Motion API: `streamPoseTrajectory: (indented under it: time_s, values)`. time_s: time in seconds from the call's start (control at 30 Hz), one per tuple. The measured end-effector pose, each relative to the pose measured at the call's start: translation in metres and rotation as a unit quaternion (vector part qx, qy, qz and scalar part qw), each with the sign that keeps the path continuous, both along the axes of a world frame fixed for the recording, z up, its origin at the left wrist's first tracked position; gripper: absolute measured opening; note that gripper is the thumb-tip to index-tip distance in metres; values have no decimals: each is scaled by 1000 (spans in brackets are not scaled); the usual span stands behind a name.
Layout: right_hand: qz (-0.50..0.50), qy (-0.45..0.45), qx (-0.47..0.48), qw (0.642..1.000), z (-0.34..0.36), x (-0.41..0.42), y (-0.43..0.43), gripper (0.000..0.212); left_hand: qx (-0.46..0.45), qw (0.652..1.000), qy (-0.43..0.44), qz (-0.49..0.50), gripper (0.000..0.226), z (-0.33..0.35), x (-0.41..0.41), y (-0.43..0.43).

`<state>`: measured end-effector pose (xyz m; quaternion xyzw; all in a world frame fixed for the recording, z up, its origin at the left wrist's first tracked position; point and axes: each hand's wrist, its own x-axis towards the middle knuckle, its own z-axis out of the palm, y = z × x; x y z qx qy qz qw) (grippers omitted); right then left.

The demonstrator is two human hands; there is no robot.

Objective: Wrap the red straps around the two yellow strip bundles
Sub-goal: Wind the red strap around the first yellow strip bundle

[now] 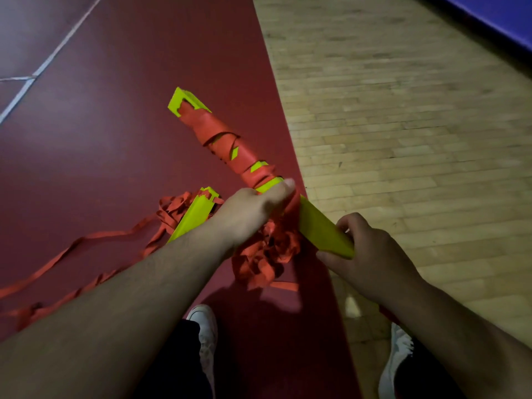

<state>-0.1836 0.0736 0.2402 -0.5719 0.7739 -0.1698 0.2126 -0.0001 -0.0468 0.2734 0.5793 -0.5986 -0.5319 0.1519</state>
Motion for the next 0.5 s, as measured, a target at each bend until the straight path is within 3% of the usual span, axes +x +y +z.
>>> streamPoseTrajectory:
  time_s: [0.17,0.3,0.37,0.43,0.5]
  values:
    - [56,125,-32,990,3,17,4,52,23,996,21,84,67,-6,-6,5]
    - [84,145,-111,980,1,14,5,50,49,987,105,110,69,-13,-8,8]
    - [76,106,-97,987,-1,11,3,52,57,985,140,85,69,-11,-6,8]
    - [37,3,-36,999,1,7,-1,60,36,988,147,35,58,-6,-3,6]
    - [23,-101,32,994,3,-1,-5,50,4,988,155,-10,44,4,-2,8]
